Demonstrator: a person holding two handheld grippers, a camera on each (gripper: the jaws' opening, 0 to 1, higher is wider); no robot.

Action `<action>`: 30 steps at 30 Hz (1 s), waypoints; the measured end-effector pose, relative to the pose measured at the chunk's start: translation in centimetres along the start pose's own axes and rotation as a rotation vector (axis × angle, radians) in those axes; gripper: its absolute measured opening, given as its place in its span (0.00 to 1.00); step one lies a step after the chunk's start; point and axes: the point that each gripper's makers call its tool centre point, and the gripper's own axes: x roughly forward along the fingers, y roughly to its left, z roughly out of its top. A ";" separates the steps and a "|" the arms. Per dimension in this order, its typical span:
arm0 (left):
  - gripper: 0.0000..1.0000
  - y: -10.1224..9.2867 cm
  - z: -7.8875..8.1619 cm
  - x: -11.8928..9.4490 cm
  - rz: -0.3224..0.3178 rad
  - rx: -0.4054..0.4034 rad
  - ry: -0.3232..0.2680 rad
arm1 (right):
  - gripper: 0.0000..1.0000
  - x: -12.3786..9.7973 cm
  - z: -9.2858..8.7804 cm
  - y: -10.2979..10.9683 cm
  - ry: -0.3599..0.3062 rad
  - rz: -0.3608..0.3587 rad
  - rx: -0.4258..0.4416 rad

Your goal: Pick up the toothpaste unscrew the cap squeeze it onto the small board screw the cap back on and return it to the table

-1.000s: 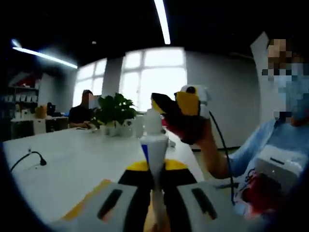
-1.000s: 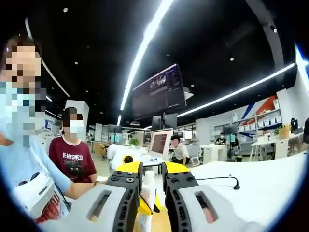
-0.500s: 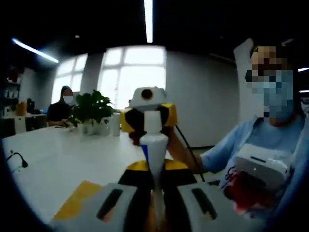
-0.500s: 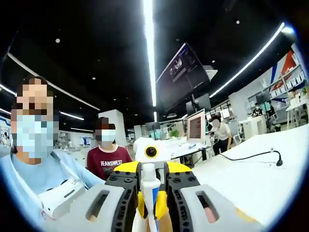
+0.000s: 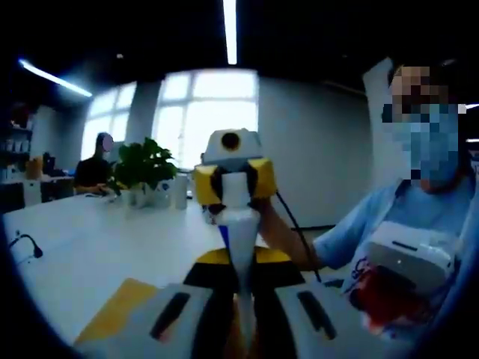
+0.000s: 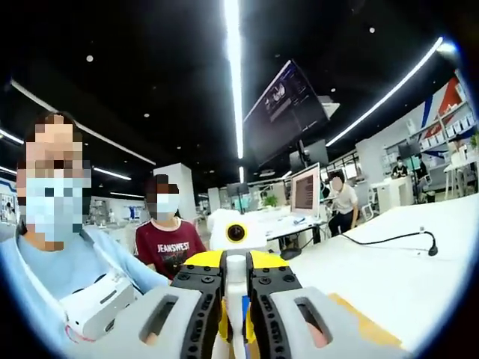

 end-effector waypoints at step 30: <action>0.06 5.1 0.3 -0.4 0.526 -0.015 0.022 | 0.09 -0.8 0.8 -4.4 -0.037 -0.524 -0.158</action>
